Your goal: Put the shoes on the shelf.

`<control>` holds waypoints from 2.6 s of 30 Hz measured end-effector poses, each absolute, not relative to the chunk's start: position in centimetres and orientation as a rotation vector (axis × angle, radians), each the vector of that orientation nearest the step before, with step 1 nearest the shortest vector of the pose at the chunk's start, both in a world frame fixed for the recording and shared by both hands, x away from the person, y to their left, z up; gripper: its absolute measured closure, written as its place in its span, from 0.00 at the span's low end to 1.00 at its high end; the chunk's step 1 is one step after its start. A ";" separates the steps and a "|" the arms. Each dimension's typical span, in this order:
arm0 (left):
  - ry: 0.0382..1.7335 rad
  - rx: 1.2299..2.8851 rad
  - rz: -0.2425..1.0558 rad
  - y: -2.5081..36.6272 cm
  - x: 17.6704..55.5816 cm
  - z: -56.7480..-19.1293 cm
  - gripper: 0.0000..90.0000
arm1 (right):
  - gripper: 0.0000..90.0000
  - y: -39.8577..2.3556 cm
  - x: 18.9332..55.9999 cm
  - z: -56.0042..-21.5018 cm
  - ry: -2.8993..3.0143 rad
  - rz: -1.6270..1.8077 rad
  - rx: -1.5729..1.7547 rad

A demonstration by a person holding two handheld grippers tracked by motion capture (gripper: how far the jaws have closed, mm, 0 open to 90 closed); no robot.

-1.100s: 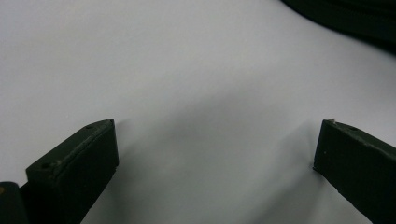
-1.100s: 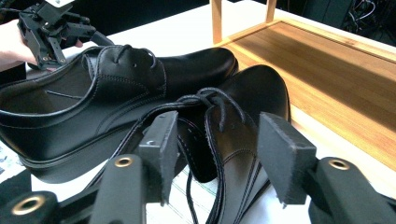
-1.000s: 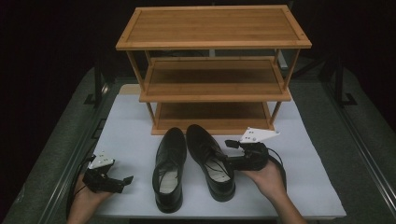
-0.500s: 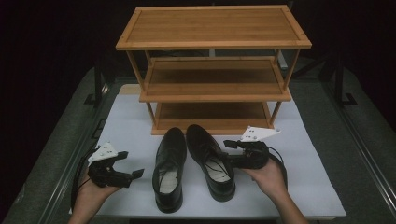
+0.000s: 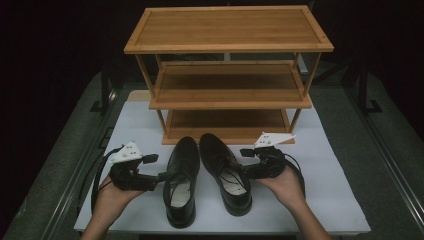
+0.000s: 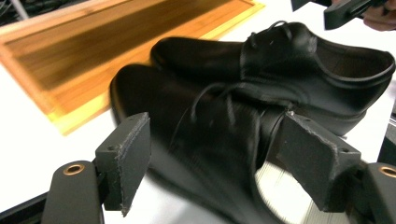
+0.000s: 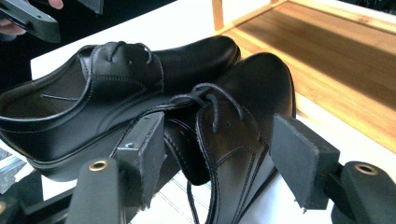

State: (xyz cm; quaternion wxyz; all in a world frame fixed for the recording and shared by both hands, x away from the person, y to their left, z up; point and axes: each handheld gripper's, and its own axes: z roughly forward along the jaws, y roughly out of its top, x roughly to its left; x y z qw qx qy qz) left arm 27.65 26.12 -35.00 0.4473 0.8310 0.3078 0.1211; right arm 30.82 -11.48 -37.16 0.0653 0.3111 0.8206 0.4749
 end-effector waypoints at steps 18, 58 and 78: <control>0.753 2.085 0.259 26.2 28.2 -36.2 0.47 | 0.54 -11.1 31.4 -37.6 2.504 1.435 0.918; 0.716 2.175 0.377 24.2 27.2 -36.6 0.98 | 0.97 -10.3 31.1 -38.2 2.484 1.371 0.871; 0.732 2.050 0.391 23.9 27.9 -35.0 0.98 | 0.98 -13.2 30.7 -36.7 2.368 1.395 0.957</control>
